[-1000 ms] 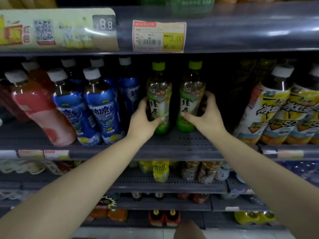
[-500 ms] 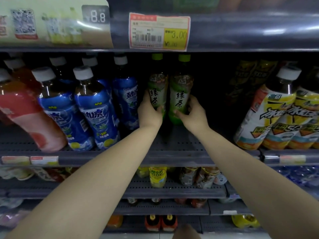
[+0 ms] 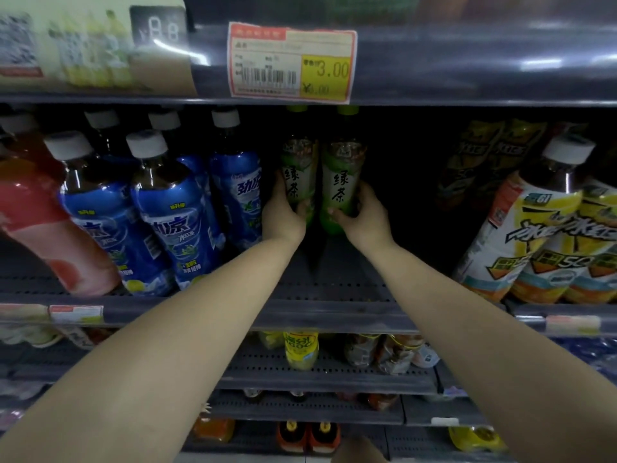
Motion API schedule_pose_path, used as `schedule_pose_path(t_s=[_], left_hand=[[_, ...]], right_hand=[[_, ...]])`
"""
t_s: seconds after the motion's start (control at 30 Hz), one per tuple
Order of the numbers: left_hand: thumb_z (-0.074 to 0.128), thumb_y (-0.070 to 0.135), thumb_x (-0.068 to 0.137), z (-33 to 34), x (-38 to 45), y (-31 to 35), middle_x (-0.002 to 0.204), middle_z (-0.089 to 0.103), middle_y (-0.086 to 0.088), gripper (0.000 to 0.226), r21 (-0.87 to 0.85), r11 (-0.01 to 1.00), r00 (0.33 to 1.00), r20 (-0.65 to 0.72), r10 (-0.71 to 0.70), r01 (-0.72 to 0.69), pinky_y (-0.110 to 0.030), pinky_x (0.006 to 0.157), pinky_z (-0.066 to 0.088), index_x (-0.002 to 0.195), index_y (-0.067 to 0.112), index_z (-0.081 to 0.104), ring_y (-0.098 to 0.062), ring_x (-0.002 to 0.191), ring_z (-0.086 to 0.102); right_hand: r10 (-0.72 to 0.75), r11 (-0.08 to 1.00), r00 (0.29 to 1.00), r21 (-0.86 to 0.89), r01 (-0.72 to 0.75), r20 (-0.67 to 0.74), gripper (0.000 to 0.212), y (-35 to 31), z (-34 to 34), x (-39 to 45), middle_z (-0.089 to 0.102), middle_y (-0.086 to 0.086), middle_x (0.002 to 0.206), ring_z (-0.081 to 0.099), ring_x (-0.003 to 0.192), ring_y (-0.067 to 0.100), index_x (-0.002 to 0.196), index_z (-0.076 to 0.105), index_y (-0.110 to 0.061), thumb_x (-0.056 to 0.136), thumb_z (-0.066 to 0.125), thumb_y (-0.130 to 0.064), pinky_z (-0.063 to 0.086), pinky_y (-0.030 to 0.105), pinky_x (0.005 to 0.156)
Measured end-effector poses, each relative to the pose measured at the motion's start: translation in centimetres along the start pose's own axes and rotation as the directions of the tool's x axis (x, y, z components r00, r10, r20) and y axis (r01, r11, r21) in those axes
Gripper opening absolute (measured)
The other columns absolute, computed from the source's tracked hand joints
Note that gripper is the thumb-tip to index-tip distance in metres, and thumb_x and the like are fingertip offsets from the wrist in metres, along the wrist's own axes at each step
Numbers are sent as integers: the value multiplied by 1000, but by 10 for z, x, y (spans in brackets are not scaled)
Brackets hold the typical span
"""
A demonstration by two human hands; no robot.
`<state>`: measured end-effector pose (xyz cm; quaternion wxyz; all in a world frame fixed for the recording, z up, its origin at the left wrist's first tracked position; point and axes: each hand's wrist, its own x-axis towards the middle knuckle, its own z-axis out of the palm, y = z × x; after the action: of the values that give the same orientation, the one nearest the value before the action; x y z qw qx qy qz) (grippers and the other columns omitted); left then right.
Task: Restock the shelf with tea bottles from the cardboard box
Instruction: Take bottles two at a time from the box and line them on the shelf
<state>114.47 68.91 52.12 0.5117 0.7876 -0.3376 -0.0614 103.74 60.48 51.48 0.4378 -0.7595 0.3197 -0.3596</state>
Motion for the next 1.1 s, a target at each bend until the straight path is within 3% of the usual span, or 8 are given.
schedule_pose_path(t_s=[0.23, 0.33, 0.4, 0.5, 0.57, 0.77, 0.93, 1.1], left_hand=[[57, 21, 91, -14, -26, 9, 146, 44, -3, 65, -55, 997, 998, 46, 48, -45, -28, 108, 32, 147, 22, 25, -19, 132, 42], [58, 19, 91, -29, -51, 13, 147, 42, -1, 64, -105, 994, 999, 19, 35, -33, -34, 112, 33, 147, 22, 26, -17, 133, 41], [58, 15, 91, -49, -71, 13, 144, 46, -2, 62, -163, 986, 999, 42, 23, -16, -28, 107, 37, 145, 19, 30, -14, 127, 46], [58, 15, 91, -88, -103, 5, 130, 56, -1, 48, -138, 989, 996, 62, 61, -51, -5, 88, 39, 137, 18, 43, -6, 112, 52], [58, 18, 92, -120, -126, -4, 120, 60, 4, 39, -108, 992, 996, 57, 70, -64, 2, 80, 39, 130, 19, 50, -3, 105, 55], [58, 20, 91, -233, -206, -74, 108, 62, 15, 30, -133, 989, 994, -82, -70, 59, -5, 84, 44, 121, 23, 57, 5, 101, 59], [58, 14, 91, -328, -289, -163, 104, 63, 16, 27, -227, 924, 851, -370, -373, 307, -15, 88, 49, 108, 35, 57, 11, 95, 59], [55, 15, 93, -387, -371, -220, 109, 63, -1, 22, -310, 812, 614, -536, -579, 496, -11, 85, 46, 114, 17, 59, -12, 99, 60]], right_hand=[[-39, 998, 999, -48, 38, -13, 78, -22, -18, -24, 50, 1, 138, 38, 112, -1, 144, 29, -19, 80, 73, -22, 33, 14, 91], [-61, 998, 998, -29, 60, -27, 74, -40, -25, -49, 52, -4, 130, 42, 113, 2, 142, 34, -18, 80, 73, -24, 37, 19, 93], [-53, 998, 999, -22, 53, 0, 67, -55, -27, -68, 53, -8, 124, 50, 110, 5, 139, 39, -17, 81, 72, -25, 44, 23, 94], [-45, 997, 994, -53, 50, 102, 54, -83, -22, -97, 60, -2, 122, 57, 105, 8, 131, 49, -17, 83, 69, -28, 48, 22, 90], [-51, 996, 982, -63, 64, 184, 45, -102, -10, -119, 62, -5, 114, 59, 102, 6, 125, 54, -19, 83, 69, -29, 50, 21, 89], [-136, 988, 874, -5, 157, 467, 38, -140, 75, -196, 64, -10, 114, 59, 107, 3, 113, 59, -32, 77, 64, -45, 54, 32, 90], [-141, 990, 719, 109, 91, 681, 31, -163, 185, -257, 63, -14, 115, 59, 107, -1, 112, 61, -31, 82, 66, -35, 52, 29, 92], [-158, 985, 540, 169, 29, 826, 22, -177, 286, -316, 67, -10, 108, 63, 100, 2, 107, 66, -22, 85, 67, -21, 52, 26, 88]])
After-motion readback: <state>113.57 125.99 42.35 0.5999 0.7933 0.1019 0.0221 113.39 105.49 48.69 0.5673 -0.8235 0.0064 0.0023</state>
